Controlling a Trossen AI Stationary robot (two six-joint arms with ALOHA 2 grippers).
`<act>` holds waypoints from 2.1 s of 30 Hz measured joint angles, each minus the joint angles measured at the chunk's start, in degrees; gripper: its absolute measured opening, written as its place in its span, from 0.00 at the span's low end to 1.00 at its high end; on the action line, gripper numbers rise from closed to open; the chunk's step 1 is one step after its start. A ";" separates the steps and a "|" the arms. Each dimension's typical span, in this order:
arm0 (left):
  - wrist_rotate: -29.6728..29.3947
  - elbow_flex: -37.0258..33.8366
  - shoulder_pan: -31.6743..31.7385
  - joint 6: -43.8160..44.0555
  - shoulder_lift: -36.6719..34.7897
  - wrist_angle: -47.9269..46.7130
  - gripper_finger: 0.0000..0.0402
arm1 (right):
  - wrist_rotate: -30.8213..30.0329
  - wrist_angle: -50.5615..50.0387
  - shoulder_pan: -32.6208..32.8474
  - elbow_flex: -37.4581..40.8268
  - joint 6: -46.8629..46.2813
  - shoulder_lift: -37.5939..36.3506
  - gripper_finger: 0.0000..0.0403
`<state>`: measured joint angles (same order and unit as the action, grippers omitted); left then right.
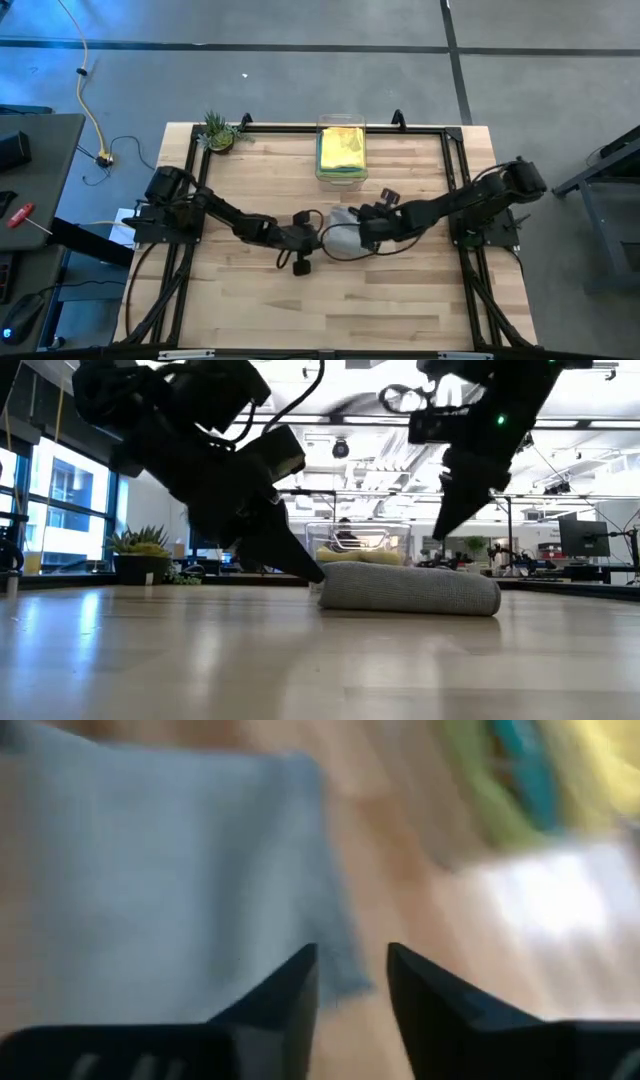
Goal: Fold microfiber towels
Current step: Fold the gray microfiber cloth
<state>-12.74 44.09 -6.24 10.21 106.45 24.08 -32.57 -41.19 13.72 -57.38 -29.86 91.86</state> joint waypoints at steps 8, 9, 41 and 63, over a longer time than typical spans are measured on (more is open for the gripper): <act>2.64 -0.26 0.28 -5.63 0.02 1.14 0.01 | 17.17 45.64 -2.06 19.39 10.75 -5.58 0.03; 3.37 -0.25 0.23 -5.92 0.02 1.48 0.01 | 18.21 51.08 -2.83 21.47 11.35 -4.93 0.04; 0.12 0.22 2.47 -2.86 7.58 12.10 0.00 | 20.84 74.63 -11.77 27.45 18.35 8.54 0.00; -1.37 0.31 1.18 -2.90 9.74 13.47 0.00 | 24.07 89.32 -17.12 27.40 20.36 16.75 0.00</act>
<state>-14.11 44.40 -5.06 7.31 116.19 37.55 -8.50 48.13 -3.41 -29.98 -9.50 108.61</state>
